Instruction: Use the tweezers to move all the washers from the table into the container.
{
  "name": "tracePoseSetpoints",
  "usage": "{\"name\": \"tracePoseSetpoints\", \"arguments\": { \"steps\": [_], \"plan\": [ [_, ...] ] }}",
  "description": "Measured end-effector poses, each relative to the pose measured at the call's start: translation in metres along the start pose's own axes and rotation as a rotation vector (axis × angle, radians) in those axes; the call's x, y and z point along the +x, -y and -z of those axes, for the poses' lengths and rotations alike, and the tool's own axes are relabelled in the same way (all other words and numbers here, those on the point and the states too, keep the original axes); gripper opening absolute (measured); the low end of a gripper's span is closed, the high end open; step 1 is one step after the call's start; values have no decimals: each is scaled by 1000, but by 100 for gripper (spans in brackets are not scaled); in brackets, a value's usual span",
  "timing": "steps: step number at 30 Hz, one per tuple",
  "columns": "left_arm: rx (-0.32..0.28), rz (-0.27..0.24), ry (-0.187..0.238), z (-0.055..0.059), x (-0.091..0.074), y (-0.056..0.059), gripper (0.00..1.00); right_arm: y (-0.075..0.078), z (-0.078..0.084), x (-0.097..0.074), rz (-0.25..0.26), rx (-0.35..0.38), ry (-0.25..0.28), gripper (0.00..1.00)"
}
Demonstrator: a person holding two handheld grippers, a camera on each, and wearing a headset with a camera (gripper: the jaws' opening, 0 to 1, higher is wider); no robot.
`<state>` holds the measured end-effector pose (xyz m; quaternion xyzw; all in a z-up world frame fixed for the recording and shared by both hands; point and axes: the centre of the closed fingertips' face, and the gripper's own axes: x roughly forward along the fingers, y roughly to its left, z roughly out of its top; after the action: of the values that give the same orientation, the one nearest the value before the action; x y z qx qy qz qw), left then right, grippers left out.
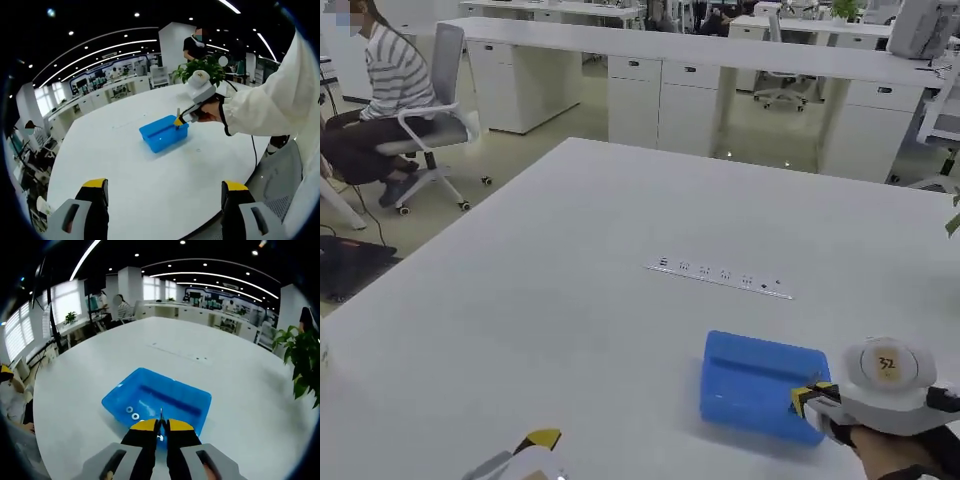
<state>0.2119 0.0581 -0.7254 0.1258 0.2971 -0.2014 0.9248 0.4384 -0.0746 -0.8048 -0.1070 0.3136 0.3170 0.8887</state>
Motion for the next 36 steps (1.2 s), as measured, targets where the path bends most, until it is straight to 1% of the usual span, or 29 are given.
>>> {"name": "tracePoseSetpoints", "arguments": {
  "steps": [3,6,9,13,16,18,20,22,24,28,32,36],
  "plan": [
    [7,11,6,-2,1,3,96,3,-6,-6,12,1,23,3],
    [20,18,13,-5,1,6,95,6,-16,-16,19,29,68,3],
    [25,28,22,-7,1,10,95,6,-24,-26,21,34,99,3],
    [37,54,28,-10,3,17,95,4,-29,-39,17,22,127,3],
    [51,69,37,-14,2,23,95,3,-31,-50,14,25,149,3],
    [58,76,42,-16,2,25,95,2,-31,-59,17,31,164,3],
    [64,79,45,-16,2,26,95,2,-31,-64,19,36,173,3],
    [70,80,47,-17,1,26,95,2,-30,-70,23,37,178,3],
    [71,81,50,-17,-1,26,95,2,-26,-76,43,11,180,3],
    [67,76,52,-15,-3,25,95,1,-17,-83,48,-5,174,3],
    [63,71,50,-12,-5,25,95,-2,-4,-87,43,17,161,3],
    [55,64,49,-11,-5,24,95,-7,14,-85,34,44,134,3]
  ]
}}
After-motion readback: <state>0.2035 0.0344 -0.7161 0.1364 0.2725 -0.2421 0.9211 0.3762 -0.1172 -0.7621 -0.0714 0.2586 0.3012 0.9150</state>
